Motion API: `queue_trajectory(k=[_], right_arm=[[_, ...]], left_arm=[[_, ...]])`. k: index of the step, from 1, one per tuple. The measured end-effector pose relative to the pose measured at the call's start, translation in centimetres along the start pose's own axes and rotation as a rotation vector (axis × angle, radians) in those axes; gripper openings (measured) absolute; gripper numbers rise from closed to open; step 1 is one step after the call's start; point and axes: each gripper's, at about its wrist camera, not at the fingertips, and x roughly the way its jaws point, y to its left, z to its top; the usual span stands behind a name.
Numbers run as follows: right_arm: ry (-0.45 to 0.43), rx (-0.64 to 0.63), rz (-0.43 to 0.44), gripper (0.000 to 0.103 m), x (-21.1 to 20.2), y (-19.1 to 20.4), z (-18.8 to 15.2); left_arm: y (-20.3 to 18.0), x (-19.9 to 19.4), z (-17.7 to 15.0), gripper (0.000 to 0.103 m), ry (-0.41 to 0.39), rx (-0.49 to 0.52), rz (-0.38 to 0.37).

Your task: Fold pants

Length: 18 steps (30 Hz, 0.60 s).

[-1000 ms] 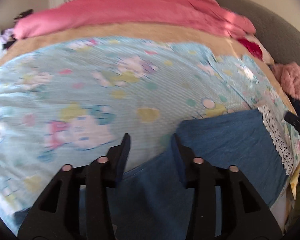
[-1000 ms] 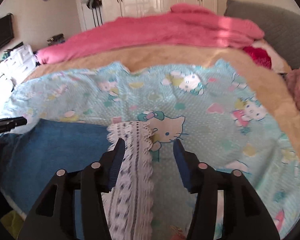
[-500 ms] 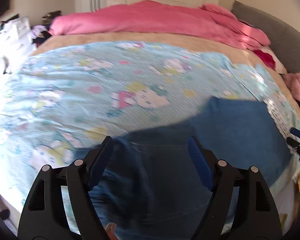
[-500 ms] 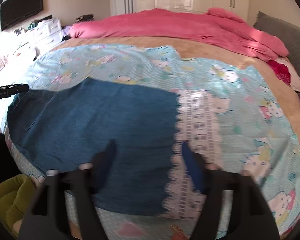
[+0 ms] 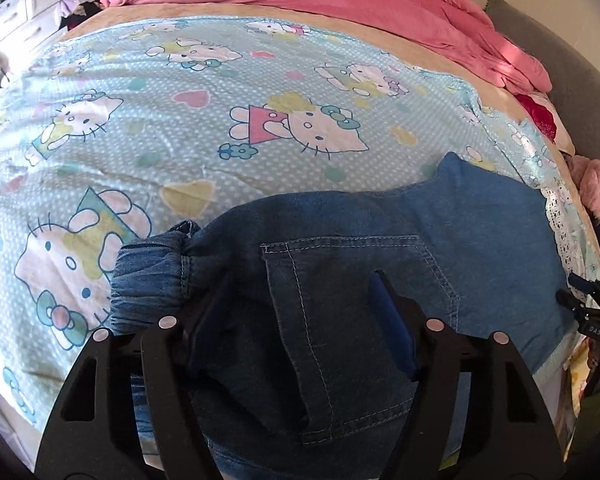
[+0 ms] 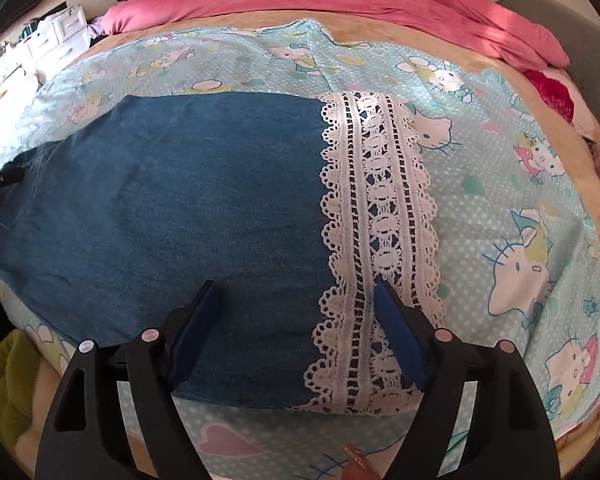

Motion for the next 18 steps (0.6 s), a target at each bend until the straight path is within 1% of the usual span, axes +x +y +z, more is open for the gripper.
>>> queue_trajectory(k=[4, 5, 6, 7, 8, 10, 12, 14, 16, 18], right_arm=[[-0.01, 0.004, 0.005, 0.078, -0.3, 0.0, -0.1], [-0.016, 0.001, 0.004, 0.079, -0.5, 0.0, -0.1], [-0.03, -0.005, 0.001, 0.079, -1.1, 0.2, -0.1], [-0.048, -0.011, 0.002, 0.079, -1.6, 0.4, -0.2], [-0.073, -0.015, 0.007, 0.079, -2.2, 0.6, -0.2], [-0.118, -0.01, 0.035, 0.079, -3.3, 1.0, -0.2], [-0.142, -0.029, 0.075, 0.079, -3.8, 2.1, -0.1], [-0.138, -0.064, 0.091, 0.079, -3.7, 3.3, 0.3], [-0.131, -0.086, 0.099, 0.079, -3.4, 4.2, 0.6], [-0.118, -0.087, 0.097, 0.079, -3.0, 4.5, 0.6]], left_arm=[[-0.6, -0.6, -0.2, 0.063, -0.022, 0.005, 0.002], [-0.9, -1.2, -0.3, 0.068, -0.036, 0.012, 0.003], [-1.4, -1.7, -0.3, 0.078, -0.05, 0.027, 0.008], [-2.3, -2.4, -0.4, 0.08, -0.071, 0.055, 0.028], [-3.1, -2.8, -0.4, 0.081, -0.083, 0.078, 0.037], [-5.1, -3.5, -0.4, 0.081, -0.107, 0.13, 0.015], [-8.1, -3.6, -0.8, 0.081, -0.115, 0.202, -0.043], [-10.7, -2.7, -1.2, 0.081, -0.098, 0.279, -0.075], [-12.5, -0.9, -1.9, 0.081, -0.057, 0.345, -0.053], [-12.2, 1.4, -2.4, 0.081, 0.021, 0.347, -0.018]])
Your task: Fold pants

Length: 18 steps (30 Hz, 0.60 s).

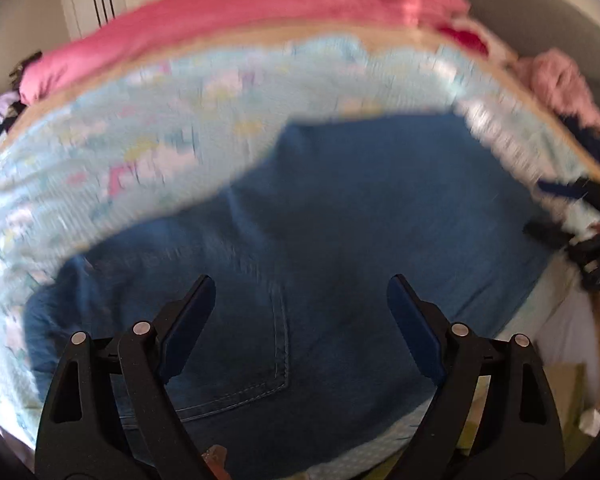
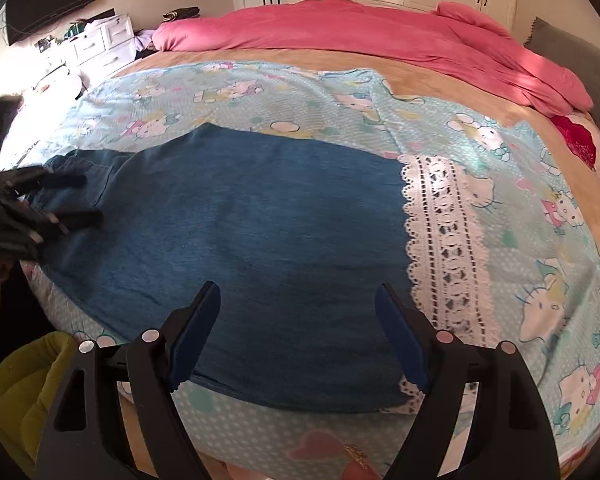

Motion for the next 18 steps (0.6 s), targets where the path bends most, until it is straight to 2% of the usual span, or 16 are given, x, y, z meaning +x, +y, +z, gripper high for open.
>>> queue_trajectory(k=[1, 2, 4, 6, 8, 14, 18], right_arm=[[0.016, 0.008, -0.008, 0.079, 0.3, 0.0, -0.1], [0.047, 0.024, -0.03, 0.079, 0.7, -0.5, -0.4], [0.098, 0.057, -0.079, 0.079, 1.4, -1.6, -1.3], [0.088, 0.1, -0.045, 0.079, 1.1, -2.8, -2.0], [0.094, 0.106, -0.075, 0.079, 0.8, -3.2, -2.5], [0.077, 0.111, -0.068, 0.079, 0.0, -3.3, -3.1], [0.011, 0.119, -0.045, 0.079, -2.1, -3.4, -2.9]], left_arm=[[0.7, 1.1, -0.3, 0.081, 0.042, -0.023, 0.013], [1.8, 1.7, -0.8, 0.083, 0.051, -0.054, -0.005], [3.3, 1.5, -1.0, 0.083, 0.032, -0.119, -0.059], [3.8, 1.4, -0.9, 0.083, 0.026, -0.129, -0.056], [4.1, 1.6, -1.0, 0.083, 0.025, -0.144, -0.067], [3.5, 1.0, -1.0, 0.083, 0.009, -0.121, -0.034], [2.6, -1.1, -1.0, 0.088, -0.033, -0.087, -0.013]])
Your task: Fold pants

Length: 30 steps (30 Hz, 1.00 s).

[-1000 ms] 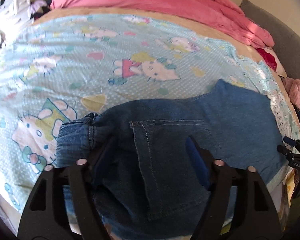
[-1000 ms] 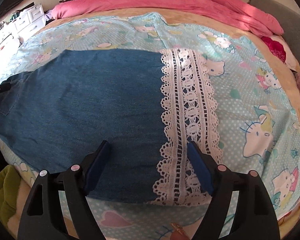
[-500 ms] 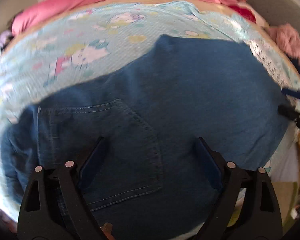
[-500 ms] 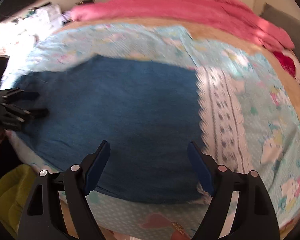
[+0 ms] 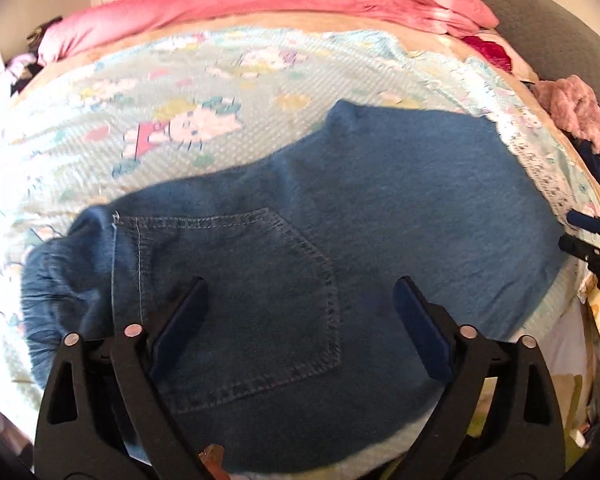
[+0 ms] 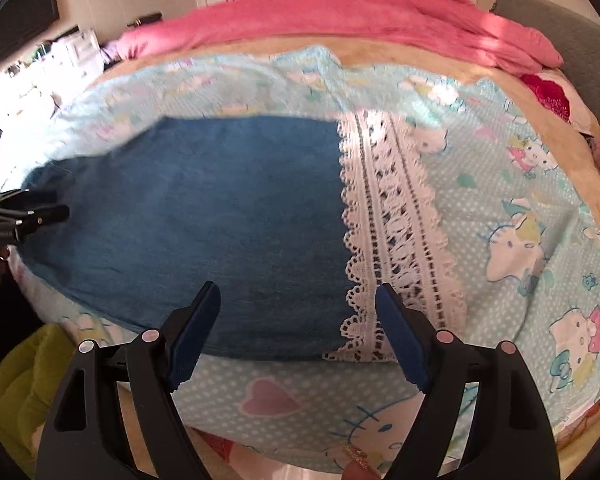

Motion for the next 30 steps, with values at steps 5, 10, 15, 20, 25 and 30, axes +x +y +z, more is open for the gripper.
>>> queue_trajectory(k=[5, 10, 15, 20, 25, 30], right_arm=[[-0.023, 0.016, -0.001, 0.079, -1.3, -0.3, -0.1], [-0.036, 0.015, 0.019, 0.079, -1.7, 0.5, 0.0], [-0.04, -0.001, 0.057, 0.079, -1.5, 2.3, -0.1], [-0.026, -0.025, 0.059, 0.079, -0.8, 3.8, -0.1], [0.086, 0.037, -0.015, 0.079, 1.5, 1.7, -1.3], [0.075, 0.041, -0.013, 0.083, 1.6, 2.0, -1.2]], left_arm=[[-1.6, -2.0, -0.2, 0.091, -0.034, 0.047, -0.011], [-3.8, -2.5, -0.8, 0.093, -0.034, 0.099, -0.035], [-5.7, -2.0, -1.6, 0.093, -0.01, 0.145, -0.047], [-6.1, 0.4, -2.6, 0.093, 0.089, 0.174, 0.029], [-5.4, 1.4, -3.1, 0.093, 0.126, 0.163, 0.023], [-5.6, 1.0, -3.2, 0.093, 0.113, 0.167, 0.025]])
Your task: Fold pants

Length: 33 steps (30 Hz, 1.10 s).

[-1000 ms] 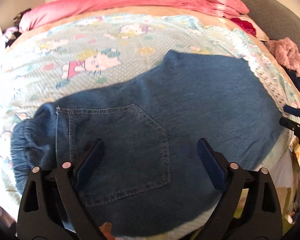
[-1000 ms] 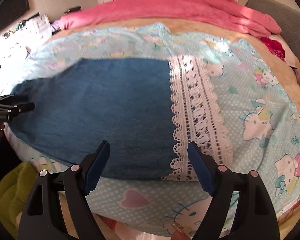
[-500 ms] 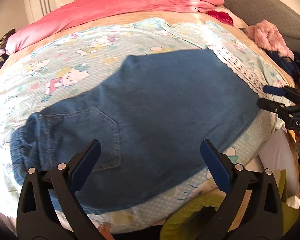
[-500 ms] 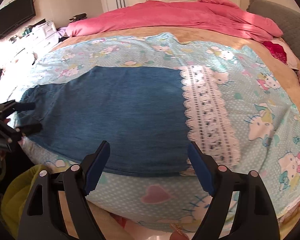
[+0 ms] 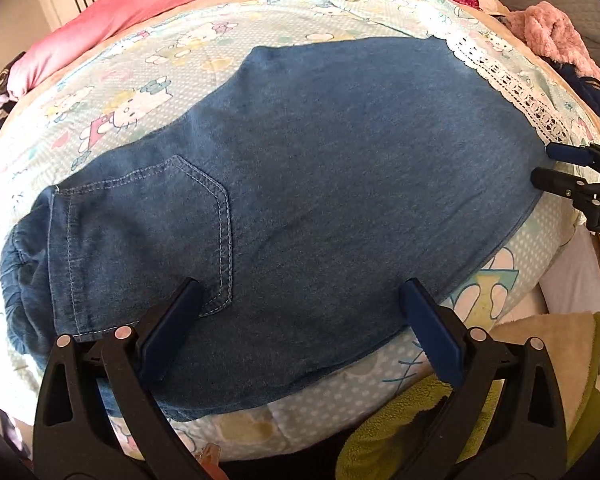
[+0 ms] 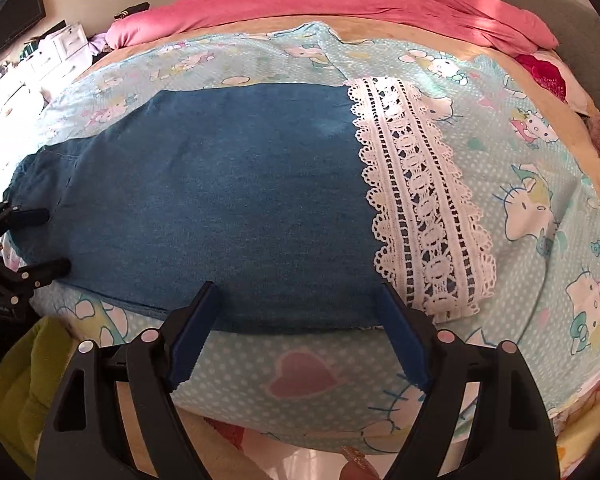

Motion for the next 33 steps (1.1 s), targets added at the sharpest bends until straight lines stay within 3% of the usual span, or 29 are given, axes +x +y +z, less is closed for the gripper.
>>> queue_trajectory(k=[15, 33], right_arm=[[-0.097, 0.016, 0.065, 0.088, -3.2, 0.5, 1.1], [-0.228, 0.087, -0.003, 0.098, -7.7, -2.7, 1.5]], left_arm=[[-0.4, -3.1, -0.1, 0.093, -0.069, -0.014, -0.025], [-2.4, -5.2, 2.0, 0.094, -0.148, 0.004, -0.038]])
